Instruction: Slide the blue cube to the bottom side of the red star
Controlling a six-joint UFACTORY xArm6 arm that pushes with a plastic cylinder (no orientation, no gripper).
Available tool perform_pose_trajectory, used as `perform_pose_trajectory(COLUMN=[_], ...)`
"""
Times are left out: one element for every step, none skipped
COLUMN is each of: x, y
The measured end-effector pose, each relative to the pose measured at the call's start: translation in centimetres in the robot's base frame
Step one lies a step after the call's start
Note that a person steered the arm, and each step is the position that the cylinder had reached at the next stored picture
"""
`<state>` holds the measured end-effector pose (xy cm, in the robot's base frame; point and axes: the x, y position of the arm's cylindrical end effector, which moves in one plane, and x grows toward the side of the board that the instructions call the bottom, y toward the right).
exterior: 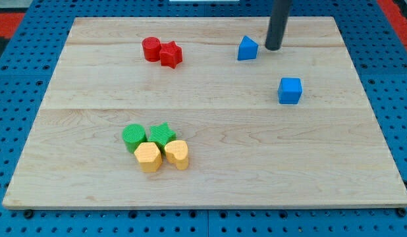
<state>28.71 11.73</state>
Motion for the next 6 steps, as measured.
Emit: perform_pose_trajectory(x=[1.2,1.3,1.6,2.2,4.0,4.4], y=[-7.2,-12.5,-10.5,-4.9,-3.0,5.6])
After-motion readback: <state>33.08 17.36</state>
